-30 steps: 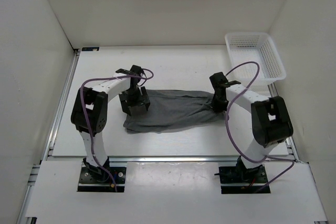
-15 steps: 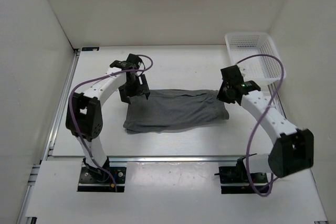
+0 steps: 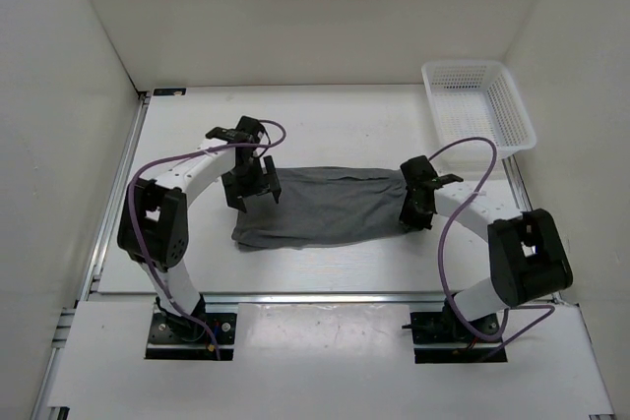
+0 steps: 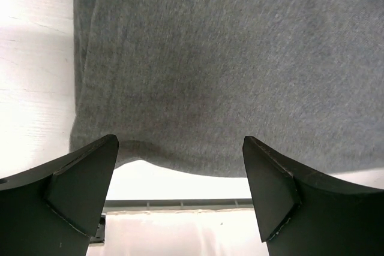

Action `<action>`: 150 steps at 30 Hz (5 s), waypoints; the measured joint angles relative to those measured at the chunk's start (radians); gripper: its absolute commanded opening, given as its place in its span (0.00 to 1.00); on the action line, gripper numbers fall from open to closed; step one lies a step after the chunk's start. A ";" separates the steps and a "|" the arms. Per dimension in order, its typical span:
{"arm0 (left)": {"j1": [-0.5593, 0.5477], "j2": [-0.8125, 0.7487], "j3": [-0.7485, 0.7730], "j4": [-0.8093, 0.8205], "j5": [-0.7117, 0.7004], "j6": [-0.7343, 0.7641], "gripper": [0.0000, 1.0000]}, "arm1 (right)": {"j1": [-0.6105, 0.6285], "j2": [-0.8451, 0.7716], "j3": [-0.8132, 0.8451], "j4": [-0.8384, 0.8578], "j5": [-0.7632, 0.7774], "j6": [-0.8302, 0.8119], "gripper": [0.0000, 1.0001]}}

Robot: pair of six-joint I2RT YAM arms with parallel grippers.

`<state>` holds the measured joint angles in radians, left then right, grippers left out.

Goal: Fold and stack the shorts
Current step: Fold the shorts

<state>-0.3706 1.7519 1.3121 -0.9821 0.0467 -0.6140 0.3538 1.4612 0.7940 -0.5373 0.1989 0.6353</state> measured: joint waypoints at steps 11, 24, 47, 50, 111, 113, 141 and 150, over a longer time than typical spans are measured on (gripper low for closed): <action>0.101 -0.107 -0.066 0.007 -0.062 0.030 0.97 | 0.002 -0.145 0.278 -0.085 0.038 -0.062 0.54; 0.149 0.010 -0.253 0.121 0.083 0.004 0.74 | -0.001 -0.205 0.354 -0.183 0.061 -0.093 0.60; 0.159 0.028 0.317 -0.196 -0.410 0.084 0.10 | -0.059 -0.234 0.320 -0.227 0.064 -0.113 0.60; 0.080 0.043 0.425 -0.247 -0.455 0.098 0.10 | -0.067 -0.235 0.320 -0.227 0.064 -0.116 0.60; 0.113 -0.188 0.068 -0.117 -0.002 0.076 0.82 | 0.391 0.536 0.799 -0.221 0.166 -0.241 0.02; 0.114 -0.188 0.068 -0.116 -0.002 0.079 0.82 | 0.381 0.509 0.786 -0.223 0.166 -0.246 0.00; 0.232 -0.229 0.021 -0.124 0.028 0.192 0.86 | 0.358 0.642 1.367 -0.322 -0.283 -0.271 0.05; 0.200 -0.224 0.021 -0.122 0.072 0.200 0.90 | 0.083 0.633 1.177 -0.301 -0.093 -0.124 0.88</action>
<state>-0.1711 1.5284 1.3331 -1.1042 0.1184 -0.4145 0.4370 2.0945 1.9713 -0.8379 0.1055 0.5110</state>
